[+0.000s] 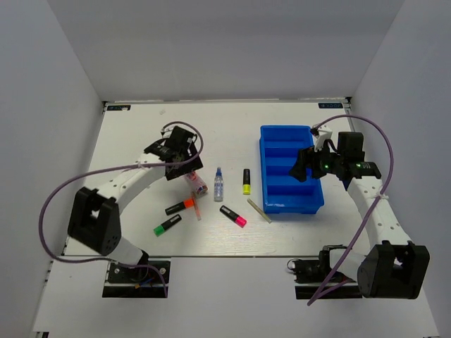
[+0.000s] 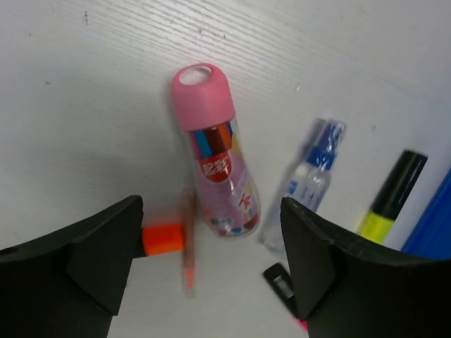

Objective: Sort the stationery into containers
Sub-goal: Pick up the stationery from the center of the board.

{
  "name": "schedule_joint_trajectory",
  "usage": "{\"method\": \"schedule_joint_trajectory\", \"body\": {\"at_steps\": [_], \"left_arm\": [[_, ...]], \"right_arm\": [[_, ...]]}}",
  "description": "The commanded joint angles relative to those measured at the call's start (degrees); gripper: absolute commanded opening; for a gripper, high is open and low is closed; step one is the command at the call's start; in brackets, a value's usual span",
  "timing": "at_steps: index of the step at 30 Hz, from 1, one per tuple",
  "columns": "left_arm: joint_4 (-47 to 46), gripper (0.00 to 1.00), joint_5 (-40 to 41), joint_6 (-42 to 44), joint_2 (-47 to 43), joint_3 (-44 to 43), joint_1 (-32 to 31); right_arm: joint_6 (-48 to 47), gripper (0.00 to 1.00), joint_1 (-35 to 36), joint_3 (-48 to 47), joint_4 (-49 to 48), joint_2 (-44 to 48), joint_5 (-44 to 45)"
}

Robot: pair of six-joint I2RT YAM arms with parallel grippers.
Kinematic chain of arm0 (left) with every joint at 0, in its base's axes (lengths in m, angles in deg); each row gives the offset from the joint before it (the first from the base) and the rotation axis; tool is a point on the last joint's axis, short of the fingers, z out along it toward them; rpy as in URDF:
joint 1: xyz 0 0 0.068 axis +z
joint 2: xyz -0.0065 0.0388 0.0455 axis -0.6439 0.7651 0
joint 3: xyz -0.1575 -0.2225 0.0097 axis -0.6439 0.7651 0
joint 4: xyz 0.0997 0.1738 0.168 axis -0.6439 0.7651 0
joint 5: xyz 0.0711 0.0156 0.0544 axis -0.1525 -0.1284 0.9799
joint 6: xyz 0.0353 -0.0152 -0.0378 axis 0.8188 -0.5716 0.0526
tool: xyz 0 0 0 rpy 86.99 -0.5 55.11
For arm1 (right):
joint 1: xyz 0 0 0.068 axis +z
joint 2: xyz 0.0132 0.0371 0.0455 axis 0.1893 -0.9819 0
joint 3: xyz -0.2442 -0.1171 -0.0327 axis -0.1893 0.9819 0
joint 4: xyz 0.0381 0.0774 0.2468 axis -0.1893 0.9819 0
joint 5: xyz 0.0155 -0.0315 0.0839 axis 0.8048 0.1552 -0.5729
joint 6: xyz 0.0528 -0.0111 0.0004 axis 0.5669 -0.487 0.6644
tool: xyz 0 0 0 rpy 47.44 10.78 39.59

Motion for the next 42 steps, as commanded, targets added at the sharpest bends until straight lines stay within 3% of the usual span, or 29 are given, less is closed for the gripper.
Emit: {"method": "schedule_joint_trajectory", "body": {"at_steps": [1,9,15,17,22,25,27,29,32,33,34,35,36,39,42], "left_arm": [[7.7,0.89,6.7,-12.0,5.7,-7.9,-1.0],[11.1,0.76,4.0,-28.5,15.4,-11.3,-0.5],[8.0,0.76,0.6,-32.5,19.9,-8.5,-0.3],[6.3,0.71,0.7,-32.8,21.2,-8.1,-0.3],[3.0,0.48,0.8,-32.1,24.8,-7.2,-0.4],[1.6,0.24,0.8,-31.1,26.0,-6.5,-0.1],[-0.2,0.02,0.5,-28.4,25.6,-6.4,0.1],[-0.3,0.0,0.0,-25.7,24.9,-7.5,-0.1],[2.8,0.0,1.3,-13.8,23.8,-18.1,-1.8],[4.4,0.0,1.6,-11.7,23.8,-20.5,-2.2],[6.1,0.0,2.1,-8.6,24.1,-28.2,-3.3],[7.1,0.0,2.6,-5.6,24.2,-30.7,-4.2],[8.6,0.0,2.8,-4.6,25.1,-35.2,-5.1],[8.1,0.0,3.0,-2.3,26.3,-41.9,-7.3],[-2.0,0.0,-0.5,0.3,27.1,-43.1,-8.9]], "right_arm": [[0.3,0.87,-0.2,-1.4,1.0,0.7,0.5],[-0.6,0.9,-0.2,-0.8,1.2,2.1,0.8],[-1.0,0.9,-0.4,-0.7,1.2,3.4,1.4],[-1.2,0.9,-0.4,-0.6,1.1,3.5,1.4],[-1.3,0.9,-0.5,-0.5,1.0,4.0,2.1],[-1.3,0.9,-0.6,-0.3,0.9,4.8,2.1],[-1.4,0.9,-0.6,-0.2,0.9,5.4,1.9],[-1.6,0.9,-0.6,0.0,1.0,5.5,1.4],[-2.0,0.9,-0.7,0.0,1.0,5.5,0.2],[-2.1,0.86,-0.7,0.1,1.2,5.4,-0.1],[-2.8,0.68,-0.6,-0.1,1.5,5.3,-1.8],[-2.8,0.12,-0.7,-0.1,1.7,5.1,-2.1],[-2.9,0.0,-0.7,-0.4,1.9,4.8,-2.2],[-2.8,0.0,-0.6,-0.5,1.8,4.6,-2.2],[-2.5,0.0,-0.6,0.0,1.6,4.7,-1.5]]}}
